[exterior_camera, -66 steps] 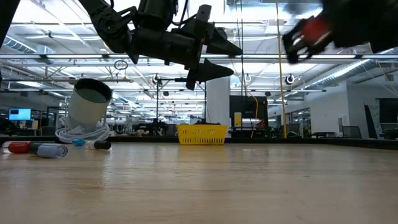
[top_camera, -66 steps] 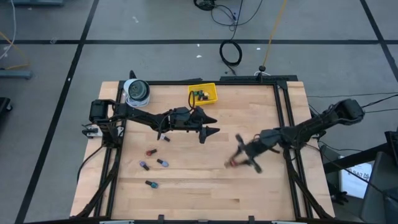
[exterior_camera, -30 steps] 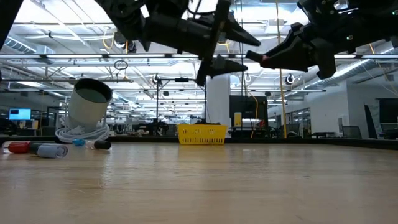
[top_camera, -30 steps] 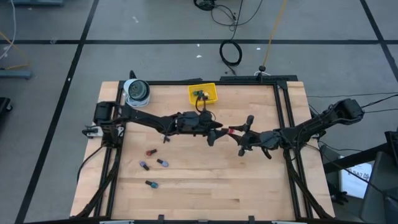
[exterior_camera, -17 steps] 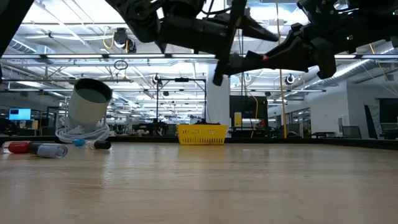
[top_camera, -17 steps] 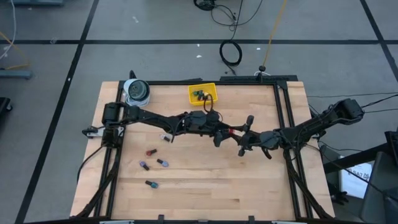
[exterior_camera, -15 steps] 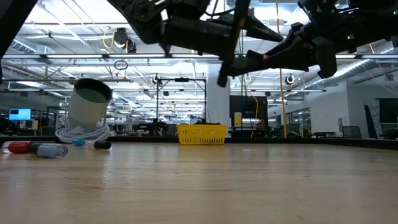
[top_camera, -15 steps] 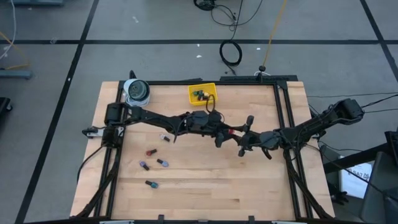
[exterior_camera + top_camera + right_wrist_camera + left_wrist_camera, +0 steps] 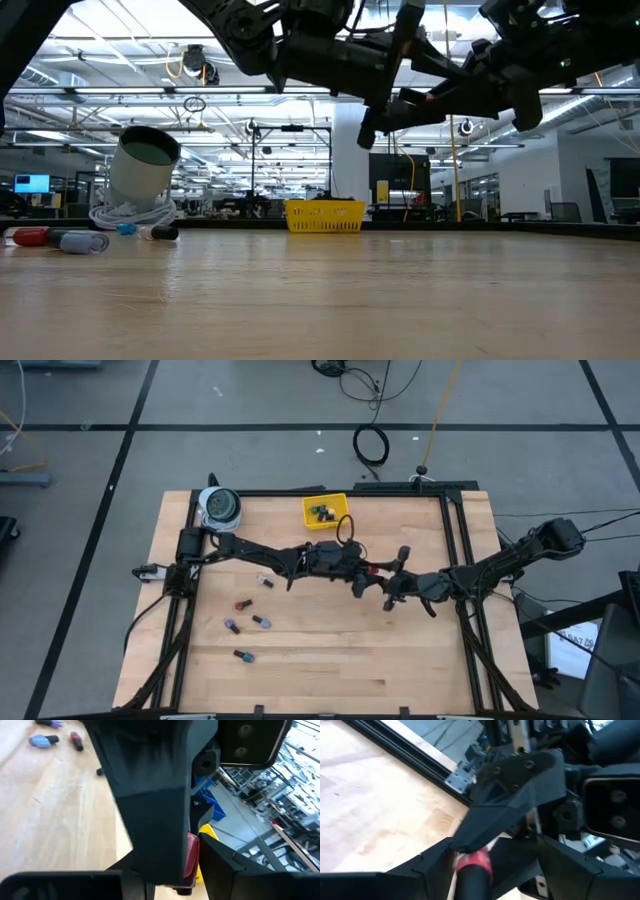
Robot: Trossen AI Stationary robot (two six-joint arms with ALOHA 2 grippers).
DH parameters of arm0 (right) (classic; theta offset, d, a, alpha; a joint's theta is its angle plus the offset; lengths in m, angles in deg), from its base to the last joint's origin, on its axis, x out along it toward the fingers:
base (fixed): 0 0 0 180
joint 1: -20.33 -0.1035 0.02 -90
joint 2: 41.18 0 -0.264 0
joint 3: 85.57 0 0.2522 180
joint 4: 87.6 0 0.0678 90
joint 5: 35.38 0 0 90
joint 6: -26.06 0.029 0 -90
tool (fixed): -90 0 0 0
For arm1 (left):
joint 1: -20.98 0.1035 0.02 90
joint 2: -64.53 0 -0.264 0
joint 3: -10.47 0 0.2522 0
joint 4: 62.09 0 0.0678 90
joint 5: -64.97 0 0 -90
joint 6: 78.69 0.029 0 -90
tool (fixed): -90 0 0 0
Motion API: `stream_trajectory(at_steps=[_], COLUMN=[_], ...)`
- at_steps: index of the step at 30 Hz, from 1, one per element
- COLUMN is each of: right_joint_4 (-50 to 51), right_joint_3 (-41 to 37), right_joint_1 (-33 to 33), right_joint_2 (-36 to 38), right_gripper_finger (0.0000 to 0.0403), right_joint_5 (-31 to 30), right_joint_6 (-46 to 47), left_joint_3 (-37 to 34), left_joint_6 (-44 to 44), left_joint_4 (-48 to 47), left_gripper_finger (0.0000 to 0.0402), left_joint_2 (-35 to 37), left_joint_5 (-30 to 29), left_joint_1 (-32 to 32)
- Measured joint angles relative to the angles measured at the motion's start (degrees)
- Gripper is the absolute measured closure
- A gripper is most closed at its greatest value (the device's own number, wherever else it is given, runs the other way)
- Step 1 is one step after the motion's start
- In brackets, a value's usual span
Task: Pick & Place Nail Polish
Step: Put the pink nail polish bottle into the yellow bin
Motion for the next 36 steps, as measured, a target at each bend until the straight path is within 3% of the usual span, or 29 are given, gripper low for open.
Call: stream_trajectory(at_steps=[4,12,15,20,24,31,36], right_joint_4=[0.0,0.5,0.5,-1.4,-1.1,3.0,7.1], right_joint_3=[0.0,0.0,0.0,0.0,0.1,0.0,0.0], right_joint_1=[0.0,-0.2,-0.5,-0.5,-1.1,-3.5,-5.7], right_joint_2=[0.0,0.0,0.0,0.1,2.2,9.1,14.2], right_gripper_finger=[0.0297,0.0297,0.0279,0.0193,0.0148,0.0129,0.0136], right_joint_5=[-1.1,-1.5,-1.8,-1.3,-1.6,-1.1,-1.0], right_joint_6=[0.0,-0.8,0.9,8.5,11.1,13.1,15.7], left_joint_3=[0.0,0.0,0.0,0.0,0.0,-2.4,-11.1], left_joint_6=[-0.1,1.2,2.7,7.5,11.2,18.8,21.3], left_joint_4=[-0.1,-0.7,-0.7,-4.3,-8.5,-8.0,1.0], left_gripper_finger=[0.0189,0.0351,0.0351,0.0351,0.0351,0.0351,0.0351], left_joint_2=[0.0,0.0,0.1,2.7,5.5,10.2,13.9], left_joint_5=[-1.1,-1.6,-0.5,1.4,-0.3,-3.7,-3.0], left_joint_1=[0.1,0.4,0.9,2.9,4.1,5.5,6.2])
